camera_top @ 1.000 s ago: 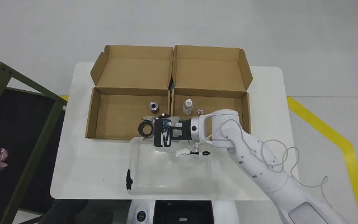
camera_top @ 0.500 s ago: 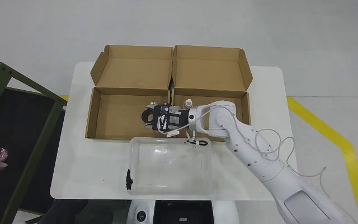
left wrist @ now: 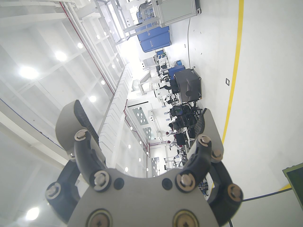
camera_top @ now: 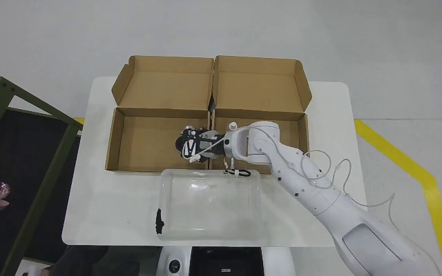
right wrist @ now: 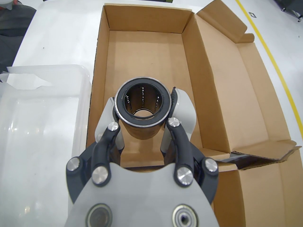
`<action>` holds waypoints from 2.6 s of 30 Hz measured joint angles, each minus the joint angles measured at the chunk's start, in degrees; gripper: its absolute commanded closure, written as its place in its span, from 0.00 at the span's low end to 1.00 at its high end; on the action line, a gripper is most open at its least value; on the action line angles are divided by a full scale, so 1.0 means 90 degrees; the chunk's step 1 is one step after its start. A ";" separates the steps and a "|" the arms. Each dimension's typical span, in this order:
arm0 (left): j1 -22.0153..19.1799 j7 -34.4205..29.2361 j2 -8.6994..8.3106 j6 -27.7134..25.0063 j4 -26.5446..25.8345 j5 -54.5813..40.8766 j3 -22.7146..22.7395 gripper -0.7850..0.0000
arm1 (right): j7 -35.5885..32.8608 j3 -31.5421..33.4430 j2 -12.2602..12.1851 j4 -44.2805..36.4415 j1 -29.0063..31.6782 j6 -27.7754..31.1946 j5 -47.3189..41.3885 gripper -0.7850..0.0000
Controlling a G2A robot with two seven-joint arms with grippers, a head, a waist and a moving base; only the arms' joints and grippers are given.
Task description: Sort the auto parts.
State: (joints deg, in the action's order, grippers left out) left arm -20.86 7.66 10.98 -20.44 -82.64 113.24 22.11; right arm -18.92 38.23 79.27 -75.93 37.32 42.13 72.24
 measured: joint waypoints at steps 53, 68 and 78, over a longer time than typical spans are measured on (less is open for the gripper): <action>0.0000 0.0000 0.0000 0.0000 0.0000 0.0000 0.0000 0.00 | -0.0590 -0.0266 0.0488 0.0690 -0.0377 0.0200 0.0331 0.52; 0.0000 0.0000 0.0000 0.0000 0.0000 0.0000 0.0000 0.00 | -0.0291 0.0355 0.0332 -0.0386 -0.0031 0.0205 0.0195 0.51; 0.0000 0.0000 0.0000 0.0000 0.0000 0.0000 0.0000 0.00 | -0.0273 0.1311 -0.0047 -0.1893 0.1070 0.0348 0.0348 0.39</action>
State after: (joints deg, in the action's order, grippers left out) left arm -20.86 7.66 10.98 -20.44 -82.64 113.24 22.11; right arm -21.37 50.02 78.84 -92.97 46.95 45.26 75.37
